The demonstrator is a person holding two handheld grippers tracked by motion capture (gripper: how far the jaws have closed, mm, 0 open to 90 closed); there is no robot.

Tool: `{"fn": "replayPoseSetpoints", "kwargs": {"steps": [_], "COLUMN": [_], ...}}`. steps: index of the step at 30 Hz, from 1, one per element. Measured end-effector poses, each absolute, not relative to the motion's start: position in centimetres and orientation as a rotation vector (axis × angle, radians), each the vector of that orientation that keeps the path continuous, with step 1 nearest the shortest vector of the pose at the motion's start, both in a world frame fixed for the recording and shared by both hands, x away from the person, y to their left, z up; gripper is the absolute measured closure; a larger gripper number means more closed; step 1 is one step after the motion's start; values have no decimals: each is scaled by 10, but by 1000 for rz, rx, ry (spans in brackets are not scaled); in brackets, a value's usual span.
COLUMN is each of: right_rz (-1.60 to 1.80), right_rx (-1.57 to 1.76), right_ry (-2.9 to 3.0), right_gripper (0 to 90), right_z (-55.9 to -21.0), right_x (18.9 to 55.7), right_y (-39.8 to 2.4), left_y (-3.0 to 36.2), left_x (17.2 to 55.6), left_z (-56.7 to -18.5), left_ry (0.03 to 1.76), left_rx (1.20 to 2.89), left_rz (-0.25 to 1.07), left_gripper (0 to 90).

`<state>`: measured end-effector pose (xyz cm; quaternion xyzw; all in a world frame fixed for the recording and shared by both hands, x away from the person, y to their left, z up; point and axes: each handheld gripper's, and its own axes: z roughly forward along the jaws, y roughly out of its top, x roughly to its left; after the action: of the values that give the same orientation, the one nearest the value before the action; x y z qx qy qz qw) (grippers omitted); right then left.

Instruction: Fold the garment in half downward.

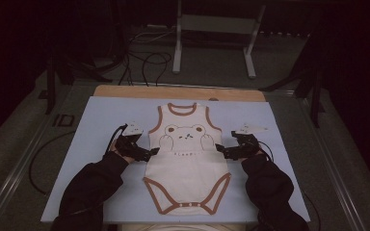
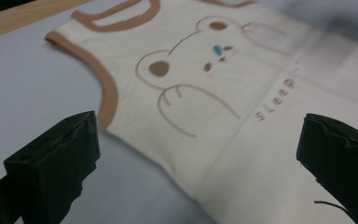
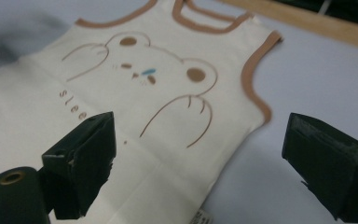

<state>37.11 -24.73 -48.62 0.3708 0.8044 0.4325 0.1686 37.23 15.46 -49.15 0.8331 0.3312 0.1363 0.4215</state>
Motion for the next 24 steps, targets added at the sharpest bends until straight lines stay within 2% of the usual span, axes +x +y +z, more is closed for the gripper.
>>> {"fn": "replayPoseSetpoints", "kwargs": {"steps": [5,9,11,17,19,20,22,23,24], "right_rz": [1174,1171,1147,1130,1103,1103,1076,1060,1060], "right_rx": [1099,1158,1168,1205,1233,1233,1242,1239,1239], "right_ry": [2314,2319,2317,2319,2325,2325,2332,2337,2337], "right_gripper": [97,99,147,187,218,218,229,264,264], "right_z": [-496,-503,-505,-510,-514,-514,-517,-520,-520], "right_x": [375,378,379,382,386,386,388,389,389], "right_y": [-242,-242,-241,-241,-240,-240,-238,-236,-236], "left_y": [155,150,147,140,141,141,140,139,139], "left_x": [375,375,375,376,378,378,378,378,378], "left_z": [-494,-498,-498,-503,-505,-505,-506,-506,-506], "left_ry": [885,875,889,913,989,989,985,990,990], "left_rx": [2113,2180,2196,2233,2208,2208,2206,2197,2197], "left_rz": [381,349,342,330,325,325,332,340,340], "left_gripper": [2,2,2,23,153,185,191,264,284]}}
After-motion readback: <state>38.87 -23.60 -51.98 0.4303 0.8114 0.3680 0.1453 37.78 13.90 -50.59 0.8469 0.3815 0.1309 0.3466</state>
